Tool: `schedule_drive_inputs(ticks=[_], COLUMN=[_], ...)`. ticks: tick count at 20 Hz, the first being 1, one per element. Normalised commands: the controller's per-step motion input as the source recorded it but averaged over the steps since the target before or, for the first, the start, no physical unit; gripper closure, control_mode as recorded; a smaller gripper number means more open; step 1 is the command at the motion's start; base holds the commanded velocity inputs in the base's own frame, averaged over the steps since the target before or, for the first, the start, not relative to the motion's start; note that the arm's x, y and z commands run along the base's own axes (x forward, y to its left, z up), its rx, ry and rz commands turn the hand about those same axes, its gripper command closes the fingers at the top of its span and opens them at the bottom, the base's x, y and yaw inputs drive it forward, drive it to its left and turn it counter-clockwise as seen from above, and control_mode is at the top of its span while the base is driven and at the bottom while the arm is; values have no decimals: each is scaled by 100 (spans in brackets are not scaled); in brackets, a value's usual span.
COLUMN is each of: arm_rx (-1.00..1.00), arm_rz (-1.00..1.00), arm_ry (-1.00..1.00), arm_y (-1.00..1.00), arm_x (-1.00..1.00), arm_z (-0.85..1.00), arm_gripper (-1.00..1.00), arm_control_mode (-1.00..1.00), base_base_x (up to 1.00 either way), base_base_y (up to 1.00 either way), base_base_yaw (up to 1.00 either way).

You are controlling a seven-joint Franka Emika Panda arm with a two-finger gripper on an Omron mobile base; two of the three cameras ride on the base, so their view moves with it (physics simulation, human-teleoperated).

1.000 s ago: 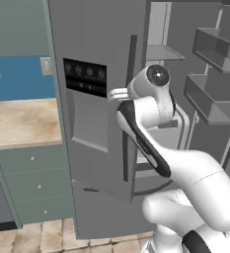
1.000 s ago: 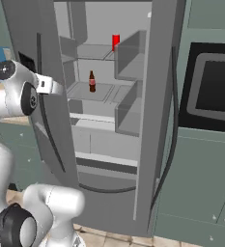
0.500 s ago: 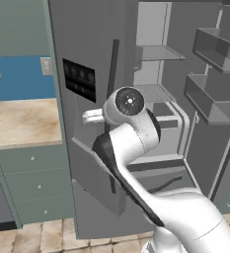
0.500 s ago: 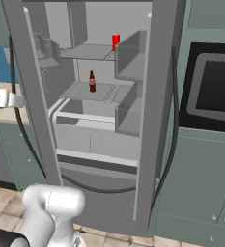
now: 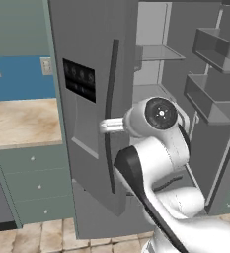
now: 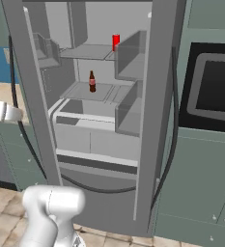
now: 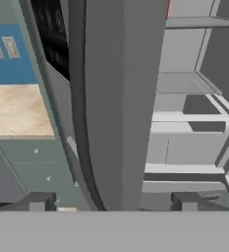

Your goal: Open the fridge, grab two sodas, and place both sodas inside the bowl with ice on the dining counter.

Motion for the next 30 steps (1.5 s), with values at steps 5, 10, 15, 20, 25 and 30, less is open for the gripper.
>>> schedule_drive_inputs(ticks=[5,10,15,20,25,30], arm_rx=[23,22,22,21,20,15], arm_rz=[-2,-1,0,4,3,2], arm_ry=[1,9,7,5,2,5], arm_y=[-98,-77,-27,-11,-7,0], arm_x=[-14,10,51,59,43,37], arm_z=[-7,0,0,0,0,-1], arm_gripper=[-100,-100,-100,-100,-100,-100], arm_control_mode=[-100,-100,-100,-100,-100,-100], base_base_x=[0,0,0,0,0,0], base_base_y=[0,0,0,0,0,0], base_base_yaw=[0,0,0,0,0,0])
